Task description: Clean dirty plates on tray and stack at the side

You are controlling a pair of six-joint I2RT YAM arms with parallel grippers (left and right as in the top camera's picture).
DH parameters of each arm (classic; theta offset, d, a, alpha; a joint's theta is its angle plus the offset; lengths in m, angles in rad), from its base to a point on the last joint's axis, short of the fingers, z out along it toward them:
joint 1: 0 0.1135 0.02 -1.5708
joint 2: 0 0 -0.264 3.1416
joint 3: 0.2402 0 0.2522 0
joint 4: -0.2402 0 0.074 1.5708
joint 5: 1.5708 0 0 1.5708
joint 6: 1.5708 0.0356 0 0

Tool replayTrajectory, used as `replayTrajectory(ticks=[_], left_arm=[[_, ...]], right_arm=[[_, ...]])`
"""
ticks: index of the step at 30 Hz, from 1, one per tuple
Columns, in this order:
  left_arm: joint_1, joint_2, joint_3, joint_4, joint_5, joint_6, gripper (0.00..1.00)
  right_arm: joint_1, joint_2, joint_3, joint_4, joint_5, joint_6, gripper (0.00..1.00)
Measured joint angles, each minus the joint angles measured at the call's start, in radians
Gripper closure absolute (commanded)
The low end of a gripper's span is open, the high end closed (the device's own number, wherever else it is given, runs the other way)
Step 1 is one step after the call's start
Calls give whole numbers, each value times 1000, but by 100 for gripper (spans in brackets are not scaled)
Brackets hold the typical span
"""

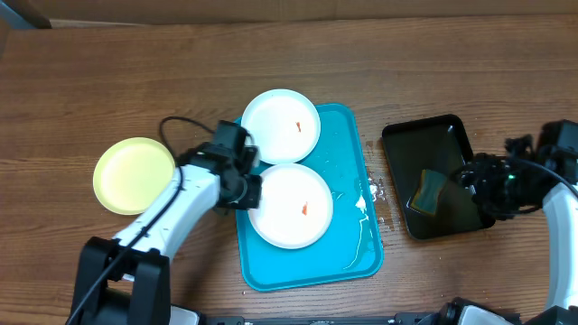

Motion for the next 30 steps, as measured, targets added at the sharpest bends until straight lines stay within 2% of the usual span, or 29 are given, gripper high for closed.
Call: replayTrajectory(ticks=[4,8,13,21,22,23,24,26,27,30], left_arm=[[-76,0,0,37,-63,4,96],[-83,0,0,45,-97,0,96],[-81,0,0,52,-110,-4,96],[-81,0,0,51,-109,-4,96],[-81,0,0,51,-108,-4,96],[-81,0,0,50,-107,-4,96],[-81,0,0,48,-107,-4,96],[-81,0,0,46,-106,-4,96],[-81,0,0,45,-105,-4,96],[-81,0,0,44,-98,-4,96]], right_arm=[[95,0,0,7,32,-9,36],[181,0,-5,39,138,48,38],[264,4,-80,192,248,156,47],[298,169,-183,393,354,269,50],[298,204,-185,414,365,277,53],[298,229,-185,431,377,280,62],[298,251,-185,444,383,280,76],[298,293,-185,463,391,286,93],[298,301,-185,464,391,290,96],[301,306,-181,454,393,299,96]])
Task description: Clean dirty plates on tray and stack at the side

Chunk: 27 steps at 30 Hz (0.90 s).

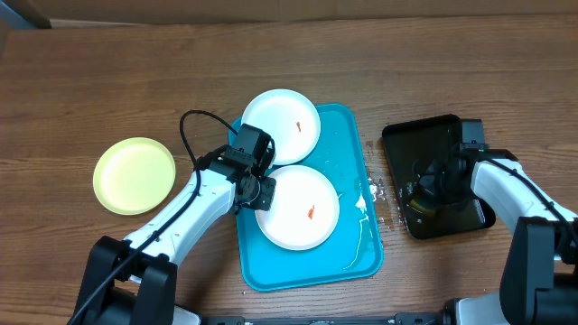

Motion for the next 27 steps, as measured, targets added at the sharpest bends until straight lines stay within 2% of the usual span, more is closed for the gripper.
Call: replayTrajectory(ticks=[3,4,7,9,15,19,21,23,24,26,27], left_arm=[[0,0,0,0,6,0,96],[0,0,0,0,6,0,96],[0,0,0,0,8,0,96],[0,0,0,0,12,0,96],[0,0,0,0,25,0,96],[0,0,0,0,29,0,96],[0,0,0,0,29,0,96],[0,0,0,0,29,0,96],[0,0,0,0,29,0,96],[0,0,0,0,29,0,96],[0,0,0,0,29,0,96]], right_arm=[[0,0,23,-73,5,1,96],[0,0,33,-112,6,-2,92],[0,-5,69,-203,11,-13,62],[0,-24,105,-270,13,-16,52],[0,-71,148,-378,12,-24,47],[1,-71,108,-346,-16,-24,46],[1,-71,64,-297,-31,-23,47],[2,-71,9,-236,-46,-19,64],[2,-71,-13,-209,-48,-19,79],[2,-71,-48,-158,-52,-13,93],[2,-71,-55,-142,-52,-6,96]])
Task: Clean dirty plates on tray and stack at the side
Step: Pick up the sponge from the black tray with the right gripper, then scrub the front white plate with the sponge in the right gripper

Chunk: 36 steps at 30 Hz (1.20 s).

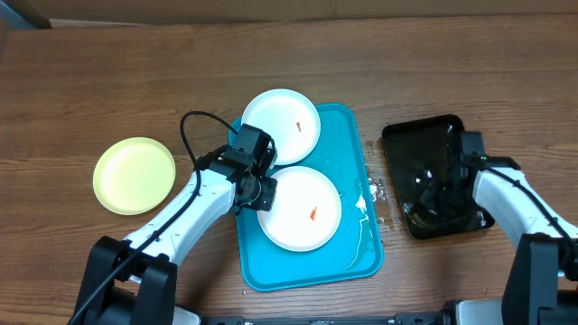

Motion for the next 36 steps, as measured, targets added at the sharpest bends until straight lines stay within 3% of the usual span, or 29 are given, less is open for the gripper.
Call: replayTrajectory(ticks=[6,18,26,36], left_arm=[[0,0,0,0,0,-1,96],[0,11,-82,100,8,-72,96],[1,63,-81,121,42,-84,96],[3,76,-73,133,75,-88,96]], right_arm=[[0,0,2,26,-1,11,96],[55,-90,269,-261,-41,-103,96],[296,-154,285,-219,-173,-92,96],[680,-98,229,96,-185,180,96]])
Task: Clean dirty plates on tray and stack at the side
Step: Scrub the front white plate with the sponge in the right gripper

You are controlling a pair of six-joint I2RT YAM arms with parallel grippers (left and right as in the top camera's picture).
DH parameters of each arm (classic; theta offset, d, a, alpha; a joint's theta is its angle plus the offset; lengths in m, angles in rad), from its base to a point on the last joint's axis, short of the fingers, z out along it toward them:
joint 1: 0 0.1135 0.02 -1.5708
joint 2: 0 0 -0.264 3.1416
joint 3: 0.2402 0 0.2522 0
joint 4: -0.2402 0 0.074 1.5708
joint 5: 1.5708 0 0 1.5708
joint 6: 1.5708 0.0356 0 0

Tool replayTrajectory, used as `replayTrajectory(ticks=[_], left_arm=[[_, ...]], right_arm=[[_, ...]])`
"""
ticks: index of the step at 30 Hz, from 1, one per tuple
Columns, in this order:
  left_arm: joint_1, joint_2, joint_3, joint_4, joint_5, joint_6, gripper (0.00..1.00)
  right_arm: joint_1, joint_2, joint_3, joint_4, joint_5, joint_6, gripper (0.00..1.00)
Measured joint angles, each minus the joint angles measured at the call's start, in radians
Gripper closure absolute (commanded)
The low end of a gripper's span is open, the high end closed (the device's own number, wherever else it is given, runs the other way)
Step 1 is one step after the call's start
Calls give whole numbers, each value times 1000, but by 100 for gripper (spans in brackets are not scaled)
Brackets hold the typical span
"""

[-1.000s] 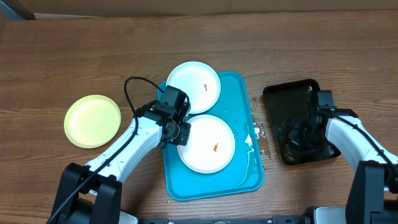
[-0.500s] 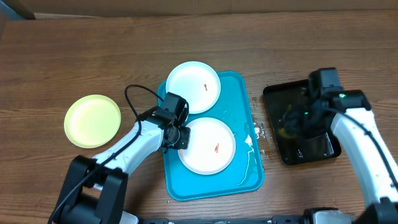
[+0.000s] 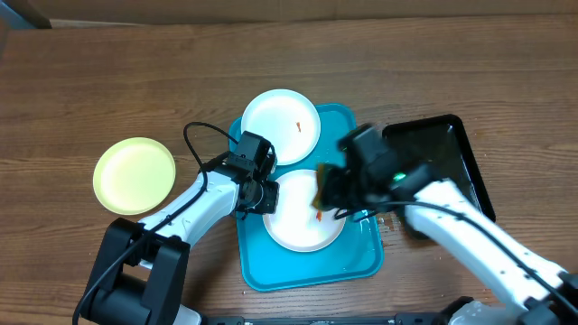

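Note:
Two white plates lie on the teal tray (image 3: 366, 257), each with a small orange smear. The far plate (image 3: 281, 126) is untouched. My left gripper (image 3: 267, 195) is shut on the left rim of the near plate (image 3: 298, 230). Above that plate's right half is my right gripper (image 3: 329, 193), shut on a dark olive sponge (image 3: 321, 183); this arm is blurred. Whether the sponge touches the plate cannot be told.
A yellow plate (image 3: 135, 175) sits alone on the wooden table at the left. A black tray (image 3: 447, 144) stands to the right of the teal tray, partly covered by my right arm. White specks lie between the two trays.
My right gripper has left the black tray and now holds the sponge over the near white plate. The black tray has shifted and turned a little. My left gripper still grips the plate's rim.
At first my left gripper was at the near plate's left rim and my right gripper was beside the sponge in the black tray. Then the right gripper was down on the sponge while the left held the plate. Now the sponge is over the plate.

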Motion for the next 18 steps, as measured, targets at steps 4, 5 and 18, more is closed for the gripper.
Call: replayTrajectory(ticks=[4,5,18], left_arm=[[0,2,0,7,12,0,96],[0,2,0,8,15,0,96],[5,6,0,13,18,-11,96]], right_arm=[[89,121,-5,100,24,101,96],[101,149,-6,121,29,115,96],[103,349,30,6,50,333,96]])
